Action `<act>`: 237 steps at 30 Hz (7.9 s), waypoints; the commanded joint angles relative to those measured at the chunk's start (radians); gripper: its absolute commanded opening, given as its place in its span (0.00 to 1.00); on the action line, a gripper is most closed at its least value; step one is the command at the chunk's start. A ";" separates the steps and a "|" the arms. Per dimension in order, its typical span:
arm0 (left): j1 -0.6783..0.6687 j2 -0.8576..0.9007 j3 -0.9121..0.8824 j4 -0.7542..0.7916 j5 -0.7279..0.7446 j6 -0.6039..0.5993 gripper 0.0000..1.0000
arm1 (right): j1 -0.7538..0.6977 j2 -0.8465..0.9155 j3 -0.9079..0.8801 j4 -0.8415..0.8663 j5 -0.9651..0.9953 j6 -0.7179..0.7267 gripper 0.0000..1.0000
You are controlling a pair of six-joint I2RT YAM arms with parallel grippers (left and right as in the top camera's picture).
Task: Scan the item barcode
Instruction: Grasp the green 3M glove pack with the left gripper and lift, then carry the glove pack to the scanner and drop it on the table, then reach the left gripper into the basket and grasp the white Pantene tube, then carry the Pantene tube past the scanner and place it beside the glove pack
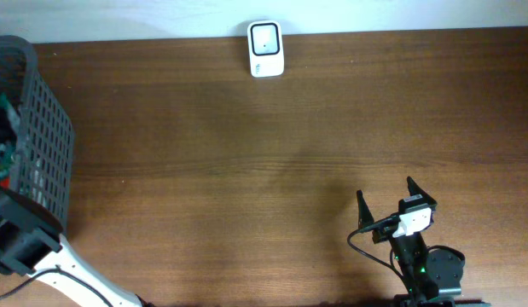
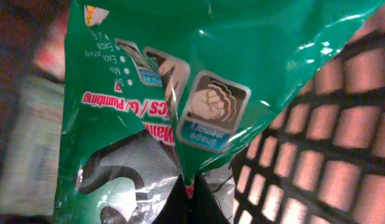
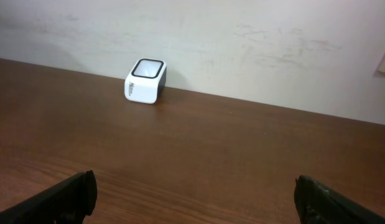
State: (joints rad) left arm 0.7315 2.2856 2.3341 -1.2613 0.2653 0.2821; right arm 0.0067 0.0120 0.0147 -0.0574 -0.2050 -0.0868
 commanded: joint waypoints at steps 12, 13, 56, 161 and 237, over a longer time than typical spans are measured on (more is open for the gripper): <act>-0.099 -0.377 0.085 0.043 0.005 -0.137 0.00 | -0.007 -0.006 -0.009 0.001 -0.009 -0.003 0.98; -0.118 -0.414 0.085 0.056 0.004 -0.145 0.00 | -0.007 -0.006 -0.009 0.001 -0.009 -0.003 0.98; -1.201 -0.196 -0.133 0.179 -0.111 -0.310 0.88 | -0.007 -0.006 -0.009 0.001 -0.009 -0.003 0.98; -0.005 0.162 -0.078 -0.089 -0.095 0.015 0.55 | -0.007 -0.006 -0.009 0.001 -0.009 -0.003 0.98; -1.046 -0.145 -0.814 0.444 0.297 -0.761 0.00 | -0.007 -0.006 -0.009 0.001 -0.009 -0.003 0.98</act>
State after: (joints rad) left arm -0.2710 2.1529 1.5505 -0.8448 0.5434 -0.2897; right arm 0.0067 0.0120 0.0147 -0.0574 -0.2050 -0.0864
